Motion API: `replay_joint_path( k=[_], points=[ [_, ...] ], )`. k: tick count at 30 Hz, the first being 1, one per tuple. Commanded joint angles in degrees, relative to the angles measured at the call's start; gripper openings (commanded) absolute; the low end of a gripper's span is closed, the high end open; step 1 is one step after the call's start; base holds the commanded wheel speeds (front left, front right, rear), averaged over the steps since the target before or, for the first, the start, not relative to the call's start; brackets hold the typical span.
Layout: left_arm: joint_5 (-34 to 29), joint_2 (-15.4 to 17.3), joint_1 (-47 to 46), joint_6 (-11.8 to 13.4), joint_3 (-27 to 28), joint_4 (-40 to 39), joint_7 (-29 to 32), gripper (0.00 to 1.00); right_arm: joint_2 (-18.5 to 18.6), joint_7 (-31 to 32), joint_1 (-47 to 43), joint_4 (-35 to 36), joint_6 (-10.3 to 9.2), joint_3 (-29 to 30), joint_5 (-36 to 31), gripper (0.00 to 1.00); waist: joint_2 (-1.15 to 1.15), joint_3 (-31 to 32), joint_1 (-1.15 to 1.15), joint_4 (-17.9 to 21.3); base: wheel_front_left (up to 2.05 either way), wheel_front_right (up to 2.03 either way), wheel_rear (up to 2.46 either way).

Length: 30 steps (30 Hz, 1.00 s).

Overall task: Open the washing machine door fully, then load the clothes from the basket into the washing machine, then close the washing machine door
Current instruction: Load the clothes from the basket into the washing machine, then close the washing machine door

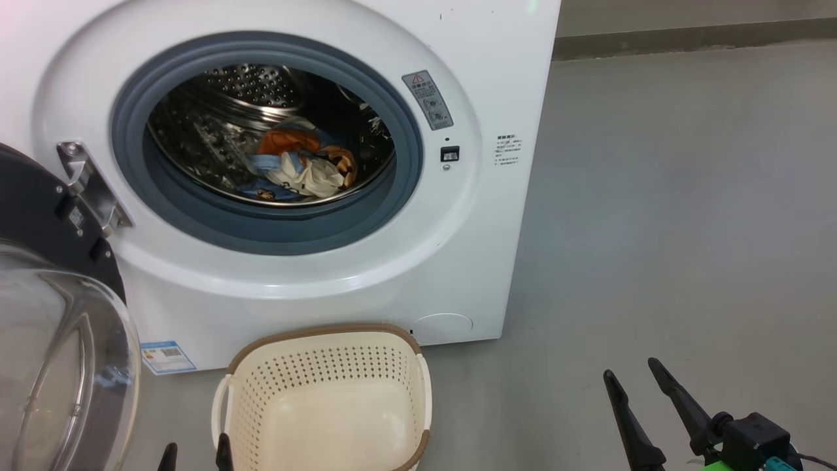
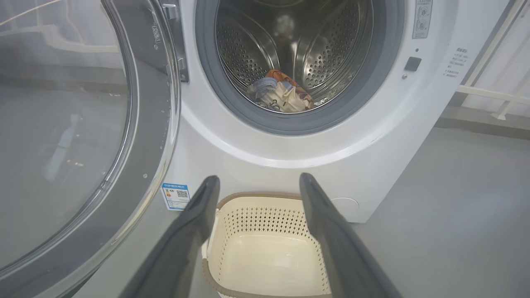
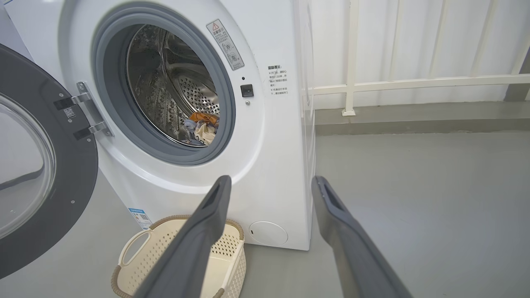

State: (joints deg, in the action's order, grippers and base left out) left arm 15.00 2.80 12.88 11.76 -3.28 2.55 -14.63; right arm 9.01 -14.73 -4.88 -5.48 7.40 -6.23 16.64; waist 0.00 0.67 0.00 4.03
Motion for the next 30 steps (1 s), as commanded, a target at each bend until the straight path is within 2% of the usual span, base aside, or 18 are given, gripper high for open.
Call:
replay_joint_path(
  k=[1,16,30],
  points=[
    [-0.7,0.1,-1.1,-0.2,1.9,-1.8,-0.4,1.0,0.5,-0.3,0.2,1.6,0.09,-0.8,-0.6,1.0,0.0,0.1,0.0,0.0,0.0,0.0,0.0],
    [-0.3,0.1,-1.0,-0.7,1.1,-2.1,-0.4,1.0,-0.1,-0.3,0.1,1.5,0.09,-0.8,-0.6,1.0,0.0,0.3,0.0,0.1,0.0,0.0,0.0],
    [-0.3,0.1,-0.8,0.2,1.1,-1.9,-0.4,1.0,-0.2,-0.3,0.2,1.6,0.09,-0.8,-0.5,1.0,0.0,0.1,0.0,0.2,-0.1,0.1,0.0]
  ],
)
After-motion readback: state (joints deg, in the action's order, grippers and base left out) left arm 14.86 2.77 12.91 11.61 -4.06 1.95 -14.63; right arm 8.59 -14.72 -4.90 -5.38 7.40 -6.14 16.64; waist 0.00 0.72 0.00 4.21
